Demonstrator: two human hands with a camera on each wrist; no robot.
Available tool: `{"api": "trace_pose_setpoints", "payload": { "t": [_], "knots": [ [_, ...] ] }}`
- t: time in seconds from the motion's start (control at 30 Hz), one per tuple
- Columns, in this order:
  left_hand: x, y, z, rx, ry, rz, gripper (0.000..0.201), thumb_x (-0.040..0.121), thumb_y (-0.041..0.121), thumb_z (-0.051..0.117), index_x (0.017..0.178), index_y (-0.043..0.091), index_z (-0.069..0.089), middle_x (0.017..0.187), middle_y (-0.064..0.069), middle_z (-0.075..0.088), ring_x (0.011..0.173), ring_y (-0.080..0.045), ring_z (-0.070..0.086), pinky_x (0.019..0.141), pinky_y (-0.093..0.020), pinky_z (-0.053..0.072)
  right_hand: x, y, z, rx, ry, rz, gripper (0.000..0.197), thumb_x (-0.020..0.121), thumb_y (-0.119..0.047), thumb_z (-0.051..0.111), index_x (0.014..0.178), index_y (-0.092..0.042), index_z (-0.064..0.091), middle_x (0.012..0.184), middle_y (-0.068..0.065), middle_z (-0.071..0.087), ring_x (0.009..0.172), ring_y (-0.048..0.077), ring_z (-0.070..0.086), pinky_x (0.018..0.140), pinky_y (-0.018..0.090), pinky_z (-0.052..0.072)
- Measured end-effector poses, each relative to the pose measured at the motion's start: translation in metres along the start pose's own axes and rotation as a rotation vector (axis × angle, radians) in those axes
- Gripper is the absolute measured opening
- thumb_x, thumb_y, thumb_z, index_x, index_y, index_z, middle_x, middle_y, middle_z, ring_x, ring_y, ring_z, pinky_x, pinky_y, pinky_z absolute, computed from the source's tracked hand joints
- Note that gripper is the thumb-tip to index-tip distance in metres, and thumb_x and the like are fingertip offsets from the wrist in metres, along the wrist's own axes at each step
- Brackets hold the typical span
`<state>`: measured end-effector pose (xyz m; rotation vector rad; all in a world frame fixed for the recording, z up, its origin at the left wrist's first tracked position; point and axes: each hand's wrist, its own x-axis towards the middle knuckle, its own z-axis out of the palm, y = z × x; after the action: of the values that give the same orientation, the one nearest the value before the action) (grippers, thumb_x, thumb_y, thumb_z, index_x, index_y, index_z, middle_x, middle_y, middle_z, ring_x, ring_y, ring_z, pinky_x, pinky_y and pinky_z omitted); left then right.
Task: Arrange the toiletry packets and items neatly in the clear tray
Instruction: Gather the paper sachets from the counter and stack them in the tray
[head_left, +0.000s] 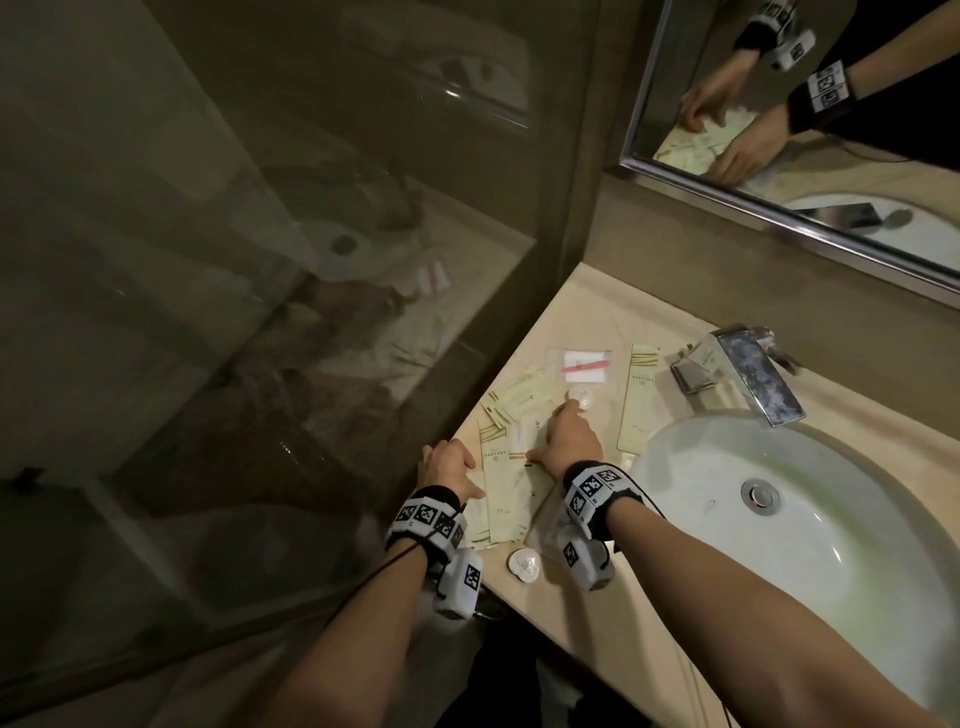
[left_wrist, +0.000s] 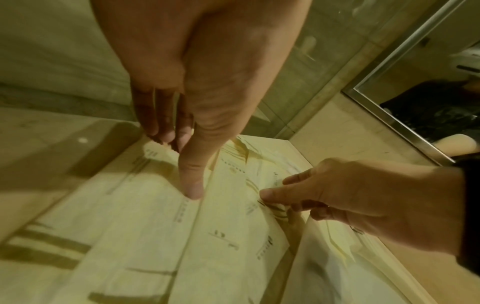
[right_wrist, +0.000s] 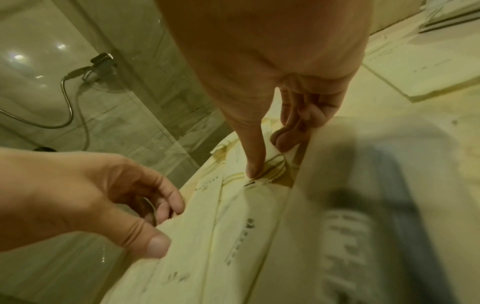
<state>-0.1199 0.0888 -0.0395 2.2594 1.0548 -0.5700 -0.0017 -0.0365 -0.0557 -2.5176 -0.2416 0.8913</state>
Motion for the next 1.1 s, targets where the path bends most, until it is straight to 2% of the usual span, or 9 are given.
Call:
{"api": "trace_pose_setpoints", "payload": {
  "t": [0.17,0.27,0.33,0.53,0.67,0.77,0.9,1.0,1.1],
  "knots": [
    [0.001,0.0,0.003,-0.033,0.012,-0.021,0.016,0.073,0.018,0.079,0.075,0.022,0.064,0.107,-0.008,0.061,0.116,-0.027,0.046,0.102,-0.038,0.042,0.002,-0.004,0.0,-0.094,-0.053,0.002,0.044,0.071,-0.035,0.079,0.104,-0.014,0.059,0.109,0.008,0.061,0.093,0.027,0.063,0.084,0.041,0.056],
    [-0.001,-0.001,0.003,-0.044,0.065,-0.006,0.028,0.077,0.013,0.074,0.06,0.024,0.055,0.096,-0.003,0.056,0.112,-0.028,0.049,0.099,-0.037,0.044,0.003,-0.003,-0.002,-0.057,-0.054,0.001,0.036,0.077,-0.034,0.073,0.104,-0.015,0.06,0.109,0.008,0.061,0.094,0.028,0.063,0.085,0.042,0.055],
    [-0.004,0.001,-0.003,-0.074,0.094,-0.019,0.027,0.08,0.009,0.069,0.061,0.022,0.055,0.082,0.004,0.05,0.104,-0.025,0.053,0.093,-0.037,0.047,0.003,-0.002,-0.008,-0.013,-0.053,0.017,0.031,0.081,-0.031,0.071,0.105,-0.014,0.06,0.107,0.008,0.064,0.095,0.027,0.063,0.084,0.039,0.054],
    [-0.01,0.005,-0.024,-0.133,0.106,-0.019,0.027,0.078,0.009,0.069,0.058,0.024,0.057,0.08,0.001,0.069,0.082,-0.021,0.067,0.073,-0.031,0.054,-0.001,0.005,-0.028,0.103,-0.067,-0.016,0.023,0.084,-0.026,0.072,0.096,-0.016,0.055,0.107,0.007,0.066,0.098,0.026,0.064,0.086,0.036,0.052],
    [-0.019,0.01,-0.043,-0.141,0.17,-0.02,0.02,0.078,0.01,0.072,0.065,0.023,0.063,0.071,0.008,0.067,0.078,-0.016,0.067,0.076,-0.031,0.055,-0.006,0.009,-0.043,0.117,-0.106,-0.051,0.026,0.086,-0.025,0.07,0.107,-0.014,0.06,0.112,0.007,0.067,0.096,0.022,0.063,0.085,0.033,0.051],
    [-0.031,0.016,-0.054,-0.153,0.182,-0.005,0.009,0.077,0.016,0.076,0.078,0.023,0.069,0.076,0.008,0.068,0.081,-0.015,0.065,0.082,-0.032,0.055,-0.012,0.012,-0.057,0.084,-0.112,-0.092,0.032,0.087,-0.025,0.068,0.115,-0.01,0.062,0.115,0.008,0.065,0.095,0.022,0.058,0.081,0.029,0.045],
    [-0.049,0.027,-0.065,-0.191,0.274,0.022,0.006,0.077,0.018,0.076,0.075,0.023,0.073,0.075,0.008,0.069,0.08,-0.014,0.066,0.084,-0.032,0.054,-0.026,0.02,-0.077,0.071,-0.05,-0.193,0.034,0.087,-0.029,0.066,0.113,-0.007,0.065,0.108,0.009,0.066,0.102,0.027,0.061,0.079,0.027,0.04],
    [-0.066,0.044,-0.072,-0.251,0.338,0.094,0.005,0.076,0.02,0.077,0.074,0.024,0.074,0.076,0.007,0.07,0.079,-0.013,0.065,0.079,-0.029,0.054,-0.041,0.031,-0.094,0.274,0.009,-0.271,0.023,0.085,-0.026,0.067,0.102,-0.01,0.07,0.092,0.003,0.064,0.084,0.023,0.059,0.075,0.028,0.043],
    [-0.085,0.072,-0.071,-0.409,0.346,0.222,0.003,0.077,0.013,0.075,0.077,0.016,0.075,0.081,-0.005,0.07,0.071,-0.016,0.065,0.059,-0.03,0.059,-0.062,0.05,-0.12,0.611,0.035,-0.312,0.015,0.086,-0.018,0.068,0.101,-0.015,0.07,0.084,0.0,0.064,0.067,0.016,0.057,0.062,0.028,0.049]
  ]
}}
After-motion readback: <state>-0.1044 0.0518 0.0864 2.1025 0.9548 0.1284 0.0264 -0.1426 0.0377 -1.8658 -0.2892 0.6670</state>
